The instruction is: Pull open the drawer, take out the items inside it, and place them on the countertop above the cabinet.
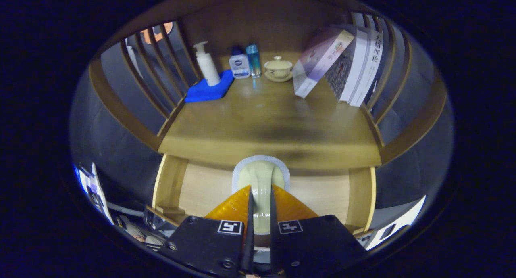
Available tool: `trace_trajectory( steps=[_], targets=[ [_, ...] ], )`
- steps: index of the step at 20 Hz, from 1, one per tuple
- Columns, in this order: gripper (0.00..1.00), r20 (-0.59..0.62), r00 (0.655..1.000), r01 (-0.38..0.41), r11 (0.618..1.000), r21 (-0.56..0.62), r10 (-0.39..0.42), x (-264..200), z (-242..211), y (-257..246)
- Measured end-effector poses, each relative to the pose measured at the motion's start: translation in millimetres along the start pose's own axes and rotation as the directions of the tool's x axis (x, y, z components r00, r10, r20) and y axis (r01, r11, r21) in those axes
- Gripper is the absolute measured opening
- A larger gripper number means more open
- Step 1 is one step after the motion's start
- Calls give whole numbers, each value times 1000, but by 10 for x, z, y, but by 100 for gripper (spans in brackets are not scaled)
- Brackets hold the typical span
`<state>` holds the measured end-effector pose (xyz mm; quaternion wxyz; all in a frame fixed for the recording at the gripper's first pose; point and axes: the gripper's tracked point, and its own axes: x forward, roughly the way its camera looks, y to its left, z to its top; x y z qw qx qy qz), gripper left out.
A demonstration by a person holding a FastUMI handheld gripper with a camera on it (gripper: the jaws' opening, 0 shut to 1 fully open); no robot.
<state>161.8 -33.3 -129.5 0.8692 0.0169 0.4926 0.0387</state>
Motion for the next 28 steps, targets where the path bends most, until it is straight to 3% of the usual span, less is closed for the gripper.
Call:
trace_trajectory(
  steps=[8,15,17,21,25,28],
  targets=[
    [19,-24,999,36,999,24,-35,514,550,29],
    [20,11,998,57,997,45,-58,701,683,-25],
    [25,53,998,38,996,78,-42,691,726,-22],
    [51,183,983,11,995,101,-29,486,802,-80],
    [76,330,944,-23,999,47,6,62,628,10],
    [76,473,881,-37,999,19,23,-388,372,128]
  ],
)
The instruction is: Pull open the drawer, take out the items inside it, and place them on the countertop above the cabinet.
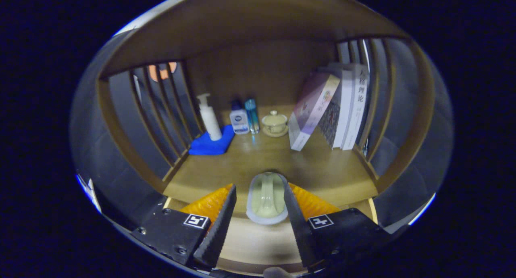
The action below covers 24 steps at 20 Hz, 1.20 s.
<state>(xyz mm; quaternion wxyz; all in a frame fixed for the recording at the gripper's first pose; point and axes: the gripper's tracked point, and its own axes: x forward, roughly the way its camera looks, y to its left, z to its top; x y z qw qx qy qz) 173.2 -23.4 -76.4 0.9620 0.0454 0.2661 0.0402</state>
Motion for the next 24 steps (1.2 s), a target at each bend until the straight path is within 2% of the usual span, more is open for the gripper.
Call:
trace_trajectory(
  steps=[1,3,6,11,16,20,24],
  targets=[
    [80,44,999,-12,1000,4,11,-158,-58,36],
    [100,125,992,-24,1000,11,23,-492,-193,72],
    [100,233,972,-23,1000,7,20,-884,-498,64],
    [100,312,950,13,999,47,-27,-1145,-1207,-79],
    [100,324,941,101,995,-6,-94,-1096,-1907,-198],
    [100,282,955,100,995,-26,-89,-937,-2317,-83],
    [100,238,967,105,994,-31,-95,-659,-2502,-30]
  ],
)
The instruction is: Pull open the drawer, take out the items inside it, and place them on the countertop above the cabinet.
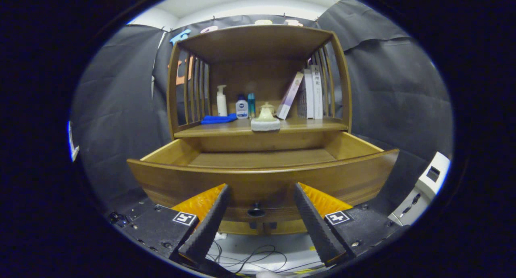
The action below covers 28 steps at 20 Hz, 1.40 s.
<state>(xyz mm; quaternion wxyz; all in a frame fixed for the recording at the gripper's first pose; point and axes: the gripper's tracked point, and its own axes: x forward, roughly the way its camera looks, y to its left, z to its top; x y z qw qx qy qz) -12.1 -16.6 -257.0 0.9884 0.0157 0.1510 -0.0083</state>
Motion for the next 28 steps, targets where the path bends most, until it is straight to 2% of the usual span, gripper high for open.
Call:
trace_trajectory(
  steps=[5,10,14,18,28],
  targets=[
    [100,22,999,28,1000,2,-28,95,-12,2],
    [99,32,999,11,1000,27,-11,231,54,22],
    [99,57,998,17,1000,21,-19,638,310,42],
    [99,38,999,33,999,42,-34,1026,388,93],
    [98,67,997,38,999,1,-38,1817,592,57]
  ],
)
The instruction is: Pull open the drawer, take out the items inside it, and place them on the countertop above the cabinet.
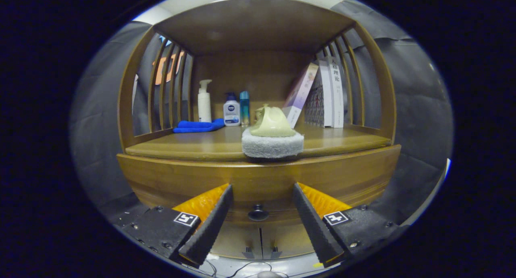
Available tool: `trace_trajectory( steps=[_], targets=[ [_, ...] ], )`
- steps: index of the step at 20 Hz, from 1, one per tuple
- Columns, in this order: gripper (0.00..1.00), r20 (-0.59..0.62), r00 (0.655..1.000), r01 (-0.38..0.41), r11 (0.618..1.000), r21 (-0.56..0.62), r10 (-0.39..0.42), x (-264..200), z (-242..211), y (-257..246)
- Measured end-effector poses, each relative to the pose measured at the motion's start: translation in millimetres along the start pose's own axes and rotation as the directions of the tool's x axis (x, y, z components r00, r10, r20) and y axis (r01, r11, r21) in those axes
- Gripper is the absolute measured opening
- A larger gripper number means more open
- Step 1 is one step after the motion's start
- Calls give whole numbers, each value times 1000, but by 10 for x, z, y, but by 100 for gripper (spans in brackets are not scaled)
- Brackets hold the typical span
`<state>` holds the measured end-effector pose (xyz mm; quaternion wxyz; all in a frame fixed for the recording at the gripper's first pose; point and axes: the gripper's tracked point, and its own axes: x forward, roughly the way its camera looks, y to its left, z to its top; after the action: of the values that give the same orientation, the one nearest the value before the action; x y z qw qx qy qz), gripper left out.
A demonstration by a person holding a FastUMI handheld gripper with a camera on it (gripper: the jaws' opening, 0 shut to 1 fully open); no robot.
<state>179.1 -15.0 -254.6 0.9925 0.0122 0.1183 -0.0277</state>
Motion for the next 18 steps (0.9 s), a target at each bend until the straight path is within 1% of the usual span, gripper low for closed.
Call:
trace_trajectory(
  steps=[6,8,9,12,18],
  targets=[
    [98,-4,1000,-8,1000,10,8,72,-11,-10],
    [99,-25,1000,3,1000,8,-2,48,-11,-60],
    [99,-12,1000,7,1000,8,-7,12,51,-80],
    [99,25,1000,6,1000,-8,-6,-239,254,-133],
    [99,109,994,-13,1000,-2,13,-1053,766,-283]
  ],
)
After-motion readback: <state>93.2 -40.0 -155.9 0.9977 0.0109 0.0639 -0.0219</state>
